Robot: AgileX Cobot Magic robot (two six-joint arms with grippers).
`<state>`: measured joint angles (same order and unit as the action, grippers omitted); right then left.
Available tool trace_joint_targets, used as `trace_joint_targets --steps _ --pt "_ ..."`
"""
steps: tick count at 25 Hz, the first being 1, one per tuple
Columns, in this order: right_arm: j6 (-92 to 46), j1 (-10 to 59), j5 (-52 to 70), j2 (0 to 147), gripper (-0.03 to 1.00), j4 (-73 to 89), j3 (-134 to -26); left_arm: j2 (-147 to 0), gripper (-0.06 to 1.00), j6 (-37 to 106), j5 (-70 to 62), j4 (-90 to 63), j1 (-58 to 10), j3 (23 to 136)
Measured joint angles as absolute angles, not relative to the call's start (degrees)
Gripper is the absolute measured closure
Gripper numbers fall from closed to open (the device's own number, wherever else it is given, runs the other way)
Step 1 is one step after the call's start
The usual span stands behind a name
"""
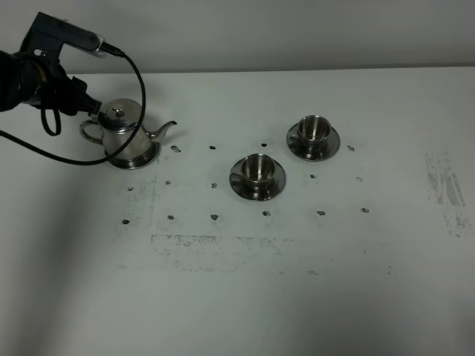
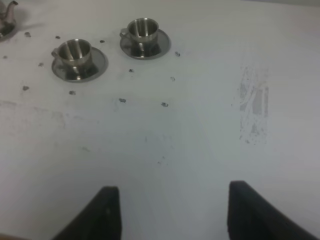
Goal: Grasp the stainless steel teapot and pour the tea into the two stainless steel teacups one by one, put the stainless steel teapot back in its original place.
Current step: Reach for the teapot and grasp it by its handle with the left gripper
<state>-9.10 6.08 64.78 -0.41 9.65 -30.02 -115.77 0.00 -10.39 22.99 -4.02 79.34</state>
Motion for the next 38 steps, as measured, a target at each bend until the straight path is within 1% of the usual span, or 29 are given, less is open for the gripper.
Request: trace_joint_targets --steps 12,17,29,38 --pt "-9.05 6.08 64.78 -0.41 0.51 9.65 -30.02 -115.77 0.4 -0.88 -11.7 18.55 -4.19 79.34" --pt "-9.05 6.08 64.78 -0.41 0.51 9.65 -30.02 -115.77 0.4 -3.71 -9.66 18.48 -4.19 79.34" --pt "-9.05 6.08 64.78 -0.41 0.51 9.65 -30.02 -117.65 0.41 -5.25 -8.32 18.48 -4.19 79.34" --pt "-9.05 6.08 64.78 -0.41 0.51 9.65 -30.02 -117.69 0.41 -6.75 -10.1 18.2 -5.07 79.39"
